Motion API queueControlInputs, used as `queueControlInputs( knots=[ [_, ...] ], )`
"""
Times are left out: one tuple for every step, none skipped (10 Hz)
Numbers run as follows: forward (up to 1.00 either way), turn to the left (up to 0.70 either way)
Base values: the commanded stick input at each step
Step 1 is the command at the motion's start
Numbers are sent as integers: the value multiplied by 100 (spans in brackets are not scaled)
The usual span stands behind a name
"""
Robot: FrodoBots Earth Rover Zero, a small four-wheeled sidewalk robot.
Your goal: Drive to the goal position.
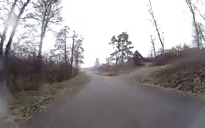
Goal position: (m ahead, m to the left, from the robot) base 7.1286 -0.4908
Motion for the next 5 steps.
queueControlInputs(
  knots=[
    [69, 0],
    [69, 0],
    [69, 0],
    [69, 0],
    [69, 0]
  ],
)
